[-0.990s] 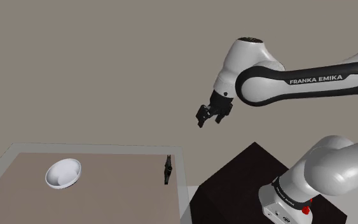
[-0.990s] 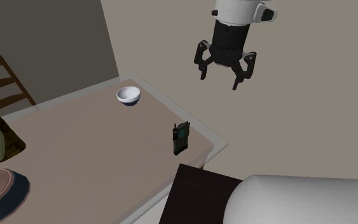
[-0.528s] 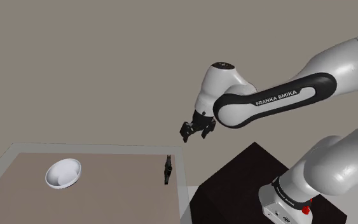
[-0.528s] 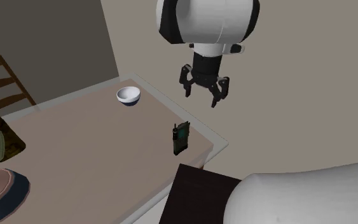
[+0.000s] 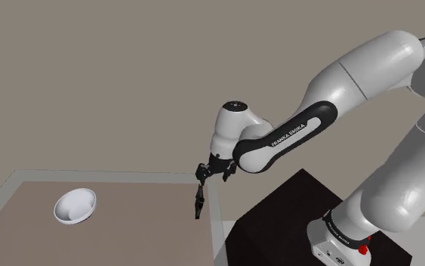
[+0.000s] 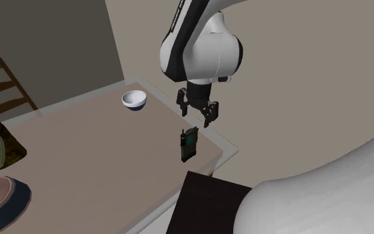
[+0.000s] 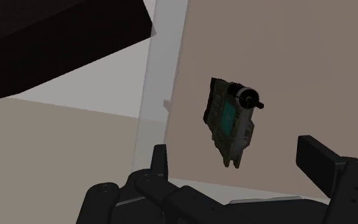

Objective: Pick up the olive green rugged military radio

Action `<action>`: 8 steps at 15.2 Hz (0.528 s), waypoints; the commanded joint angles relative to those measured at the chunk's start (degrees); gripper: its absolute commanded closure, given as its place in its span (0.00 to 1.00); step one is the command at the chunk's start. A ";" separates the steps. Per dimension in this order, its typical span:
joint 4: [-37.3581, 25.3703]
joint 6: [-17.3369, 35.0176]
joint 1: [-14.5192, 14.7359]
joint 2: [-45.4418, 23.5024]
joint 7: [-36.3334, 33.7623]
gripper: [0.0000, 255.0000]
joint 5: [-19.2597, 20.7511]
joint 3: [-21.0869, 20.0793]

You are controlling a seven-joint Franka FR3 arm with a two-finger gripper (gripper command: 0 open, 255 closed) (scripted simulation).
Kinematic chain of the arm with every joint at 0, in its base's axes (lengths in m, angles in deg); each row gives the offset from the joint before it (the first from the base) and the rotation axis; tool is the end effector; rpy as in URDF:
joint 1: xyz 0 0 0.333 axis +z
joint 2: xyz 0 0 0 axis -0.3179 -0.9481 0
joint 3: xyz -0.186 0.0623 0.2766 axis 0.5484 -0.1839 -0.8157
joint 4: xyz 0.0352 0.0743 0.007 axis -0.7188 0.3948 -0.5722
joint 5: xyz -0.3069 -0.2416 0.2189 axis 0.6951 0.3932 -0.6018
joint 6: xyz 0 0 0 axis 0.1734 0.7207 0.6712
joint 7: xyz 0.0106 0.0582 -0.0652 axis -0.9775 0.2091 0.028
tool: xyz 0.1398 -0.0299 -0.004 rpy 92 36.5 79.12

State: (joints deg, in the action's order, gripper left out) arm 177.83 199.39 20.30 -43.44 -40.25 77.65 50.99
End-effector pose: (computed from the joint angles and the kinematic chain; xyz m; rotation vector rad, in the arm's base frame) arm 0.4289 0.2818 0.1869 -3.0566 0.5082 0.0811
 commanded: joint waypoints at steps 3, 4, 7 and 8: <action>-4.63 3.76 3.99 -10.43 -8.92 0.00 7.75 3.23; -5.98 4.48 5.29 -12.88 -10.69 0.00 9.15 4.32; -8.09 5.96 7.60 -16.91 -13.10 0.00 11.13 6.40; -8.26 6.56 7.97 -17.69 -13.40 0.00 11.62 6.88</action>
State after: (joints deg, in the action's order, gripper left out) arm 169.92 205.37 27.78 -60.15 -53.14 88.69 57.31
